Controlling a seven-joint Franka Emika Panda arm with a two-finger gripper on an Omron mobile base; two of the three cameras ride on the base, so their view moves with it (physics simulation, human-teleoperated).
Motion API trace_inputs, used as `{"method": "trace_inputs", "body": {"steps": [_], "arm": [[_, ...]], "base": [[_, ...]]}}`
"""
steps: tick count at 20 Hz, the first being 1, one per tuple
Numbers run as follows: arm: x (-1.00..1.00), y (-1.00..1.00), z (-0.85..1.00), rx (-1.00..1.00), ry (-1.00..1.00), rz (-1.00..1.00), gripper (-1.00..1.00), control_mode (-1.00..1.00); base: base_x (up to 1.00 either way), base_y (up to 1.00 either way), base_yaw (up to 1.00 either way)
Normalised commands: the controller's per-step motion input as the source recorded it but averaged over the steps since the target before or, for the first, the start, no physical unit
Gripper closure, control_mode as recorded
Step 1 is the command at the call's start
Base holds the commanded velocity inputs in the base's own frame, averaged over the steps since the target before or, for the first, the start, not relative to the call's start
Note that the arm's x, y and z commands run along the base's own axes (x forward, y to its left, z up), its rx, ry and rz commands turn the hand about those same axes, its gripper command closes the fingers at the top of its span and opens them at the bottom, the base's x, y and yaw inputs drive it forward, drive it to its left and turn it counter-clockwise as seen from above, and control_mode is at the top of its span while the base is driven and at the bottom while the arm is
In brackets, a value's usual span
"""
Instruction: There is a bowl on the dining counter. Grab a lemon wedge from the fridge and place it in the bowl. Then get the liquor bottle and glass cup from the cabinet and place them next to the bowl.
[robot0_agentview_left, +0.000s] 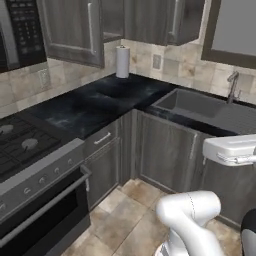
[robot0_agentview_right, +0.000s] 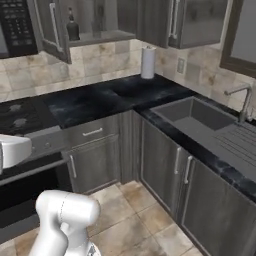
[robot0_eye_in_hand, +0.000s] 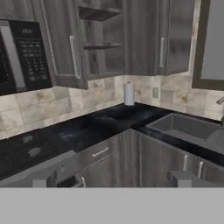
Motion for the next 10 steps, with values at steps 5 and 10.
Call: {"method": "trace_inputs", "body": {"steps": [5,10], "arm": [[0.00,0.00,0.00,0.00,0.00,0.00,-1.00,1.00],[0.00,0.00,0.00,0.00,0.00,0.00,-1.00,1.00]], "base": [[1.00,-0.14,0.31],[1.00,-0.18,0.25]]}}
